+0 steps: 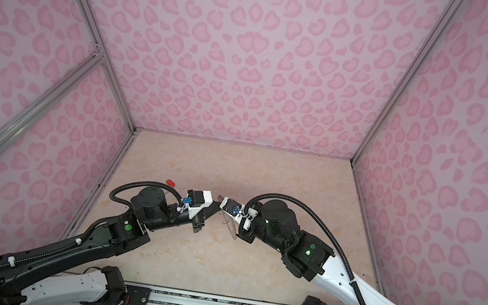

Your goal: Put the keys on the keyring

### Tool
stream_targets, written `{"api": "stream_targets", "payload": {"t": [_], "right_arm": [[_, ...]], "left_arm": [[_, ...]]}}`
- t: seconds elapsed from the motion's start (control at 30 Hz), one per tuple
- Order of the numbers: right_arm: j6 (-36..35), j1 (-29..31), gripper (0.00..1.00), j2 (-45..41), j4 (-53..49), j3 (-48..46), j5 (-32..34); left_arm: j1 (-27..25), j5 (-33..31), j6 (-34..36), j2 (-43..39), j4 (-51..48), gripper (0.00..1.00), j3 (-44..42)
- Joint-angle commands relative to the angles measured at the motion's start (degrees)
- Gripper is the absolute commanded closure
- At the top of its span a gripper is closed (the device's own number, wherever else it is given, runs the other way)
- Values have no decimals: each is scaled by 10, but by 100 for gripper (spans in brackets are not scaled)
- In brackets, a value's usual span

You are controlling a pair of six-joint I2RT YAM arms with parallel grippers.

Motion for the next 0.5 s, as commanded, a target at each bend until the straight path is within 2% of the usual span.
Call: {"api": "stream_targets", "payload": {"t": [0.0, 0.4, 0.47], "right_arm": [[10, 7, 100, 6, -1, 2, -9], [22, 19, 100, 5, 28, -17, 2], [24, 19, 89, -2, 38, -25, 12]], "left_arm": [[1, -41, -12, -1, 80, 97, -7], [1, -54, -23, 0, 115, 97, -19], [1, -40, -25, -2, 119, 97, -22]]}}
